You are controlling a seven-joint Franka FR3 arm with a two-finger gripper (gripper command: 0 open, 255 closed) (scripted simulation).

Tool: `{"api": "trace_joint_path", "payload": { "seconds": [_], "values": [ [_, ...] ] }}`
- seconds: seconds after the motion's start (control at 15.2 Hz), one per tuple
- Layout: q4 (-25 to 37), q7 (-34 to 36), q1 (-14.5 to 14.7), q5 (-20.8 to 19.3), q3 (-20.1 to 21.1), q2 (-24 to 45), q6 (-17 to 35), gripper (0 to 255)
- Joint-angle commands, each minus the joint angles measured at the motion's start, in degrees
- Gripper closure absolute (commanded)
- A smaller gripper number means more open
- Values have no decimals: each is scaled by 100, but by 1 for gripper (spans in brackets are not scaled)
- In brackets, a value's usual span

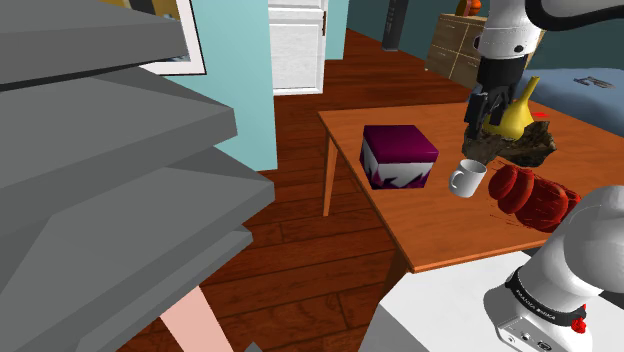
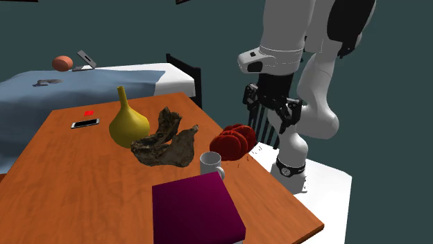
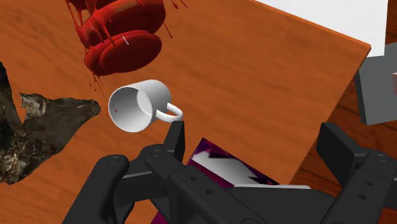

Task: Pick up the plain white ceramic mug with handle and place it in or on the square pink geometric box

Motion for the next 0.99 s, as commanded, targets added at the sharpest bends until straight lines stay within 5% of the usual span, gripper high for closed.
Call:
{"api": "trace_joint_path", "payload": {
  "seconds": [0.0, 0.92],
  "values": [
    [0, 0, 0, 0, 0, 0, 0, 0],
    [-1208, -2024, -342, -1115, -1862, 792, 2237, 0]
  ]
}}
